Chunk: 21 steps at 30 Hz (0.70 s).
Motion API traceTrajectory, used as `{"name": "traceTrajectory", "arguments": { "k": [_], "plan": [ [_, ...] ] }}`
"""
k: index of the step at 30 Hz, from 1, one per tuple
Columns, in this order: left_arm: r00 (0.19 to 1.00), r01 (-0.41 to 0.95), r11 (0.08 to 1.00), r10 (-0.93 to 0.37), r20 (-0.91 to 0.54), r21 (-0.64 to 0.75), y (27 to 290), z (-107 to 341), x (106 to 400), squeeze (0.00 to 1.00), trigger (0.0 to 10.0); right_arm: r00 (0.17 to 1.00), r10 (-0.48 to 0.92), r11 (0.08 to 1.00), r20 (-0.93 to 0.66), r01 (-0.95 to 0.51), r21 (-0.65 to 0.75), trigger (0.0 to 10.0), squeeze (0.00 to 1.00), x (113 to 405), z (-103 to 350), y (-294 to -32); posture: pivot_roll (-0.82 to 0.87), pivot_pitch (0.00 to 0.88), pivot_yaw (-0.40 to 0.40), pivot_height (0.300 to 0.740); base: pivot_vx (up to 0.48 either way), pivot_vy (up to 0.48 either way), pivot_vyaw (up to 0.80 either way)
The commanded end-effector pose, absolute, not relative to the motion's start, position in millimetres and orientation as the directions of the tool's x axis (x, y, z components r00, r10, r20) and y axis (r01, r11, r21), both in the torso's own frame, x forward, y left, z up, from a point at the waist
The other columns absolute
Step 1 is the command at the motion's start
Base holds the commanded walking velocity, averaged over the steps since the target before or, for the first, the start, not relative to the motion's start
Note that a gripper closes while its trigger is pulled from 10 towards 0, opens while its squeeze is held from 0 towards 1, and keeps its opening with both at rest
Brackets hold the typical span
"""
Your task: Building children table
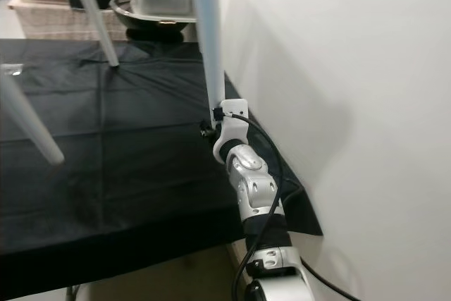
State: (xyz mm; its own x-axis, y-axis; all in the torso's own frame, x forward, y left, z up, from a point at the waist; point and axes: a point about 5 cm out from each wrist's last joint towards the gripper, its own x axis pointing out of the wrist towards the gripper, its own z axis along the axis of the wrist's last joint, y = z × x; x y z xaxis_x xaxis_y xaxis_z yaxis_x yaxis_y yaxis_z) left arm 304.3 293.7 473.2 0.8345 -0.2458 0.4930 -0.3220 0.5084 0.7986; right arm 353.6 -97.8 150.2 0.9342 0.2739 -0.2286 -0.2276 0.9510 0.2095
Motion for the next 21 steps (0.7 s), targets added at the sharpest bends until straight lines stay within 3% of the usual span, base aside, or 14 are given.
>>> {"name": "traceTrajectory", "arguments": {
  "k": [1,6,7,9,10,17,18,21],
  "plan": [
    [0.849,-0.265,0.486,-0.293,0.441,0.833,283,469,314,0.0,10.0,0.854,0.205,0.966,-0.478,-0.098,0.24,0.0,0.0,339,103,-110,0.08,0.0,-0.104,0.74,0.0,0.0,0.0],
    [0.854,-0.203,0.505,-0.328,0.404,0.839,280,465,320,0.0,10.0,0.866,0.193,0.975,-0.462,-0.118,0.186,0.0,0.0,337,104,-111,0.07,0.0,-0.09,0.74,0.0,0.0,0.0],
    [0.855,-0.193,0.504,-0.335,0.396,0.842,280,462,321,0.0,10.0,0.873,0.201,0.976,-0.445,-0.137,0.172,4.7,0.0,336,106,-110,0.07,0.0,-0.088,0.74,0.0,0.0,0.0],
    [0.856,-0.186,0.502,-0.34,0.39,0.845,280,460,322,0.0,10.0,0.877,0.207,0.975,-0.434,-0.15,0.163,4.7,0.0,336,108,-110,0.07,0.0,-0.088,0.74,0.0,0.0,0.0],
    [0.857,-0.175,0.502,-0.346,0.382,0.847,281,457,323,0.0,10.0,0.878,0.221,0.974,-0.425,-0.174,0.148,10.0,0.0,334,109,-109,0.07,0.0,-0.088,0.74,0.0,0.0,0.0],
    [0.856,-0.129,0.54,-0.362,0.368,0.831,285,441,325,0.0,10.0,0.872,0.276,0.958,-0.403,-0.283,0.044,10.0,0.0,323,108,-110,0.04,0.0,-0.076,0.74,0.0,0.0,0.0],
    [0.854,-0.113,0.56,-0.367,0.368,0.821,286,435,325,0.0,10.0,0.878,0.287,0.954,-0.383,-0.297,0.033,10.0,1.0,320,110,-112,0.04,0.0,-0.075,0.74,0.0,0.0,0.0],
    [0.851,-0.085,0.589,-0.377,0.366,0.803,287,425,325,0.0,10.0,0.89,0.285,0.955,-0.357,-0.297,0.023,10.0,1.0,316,112,-116,0.03,0.0,-0.073,0.74,0.0,0.0,0.0]
  ]
}}
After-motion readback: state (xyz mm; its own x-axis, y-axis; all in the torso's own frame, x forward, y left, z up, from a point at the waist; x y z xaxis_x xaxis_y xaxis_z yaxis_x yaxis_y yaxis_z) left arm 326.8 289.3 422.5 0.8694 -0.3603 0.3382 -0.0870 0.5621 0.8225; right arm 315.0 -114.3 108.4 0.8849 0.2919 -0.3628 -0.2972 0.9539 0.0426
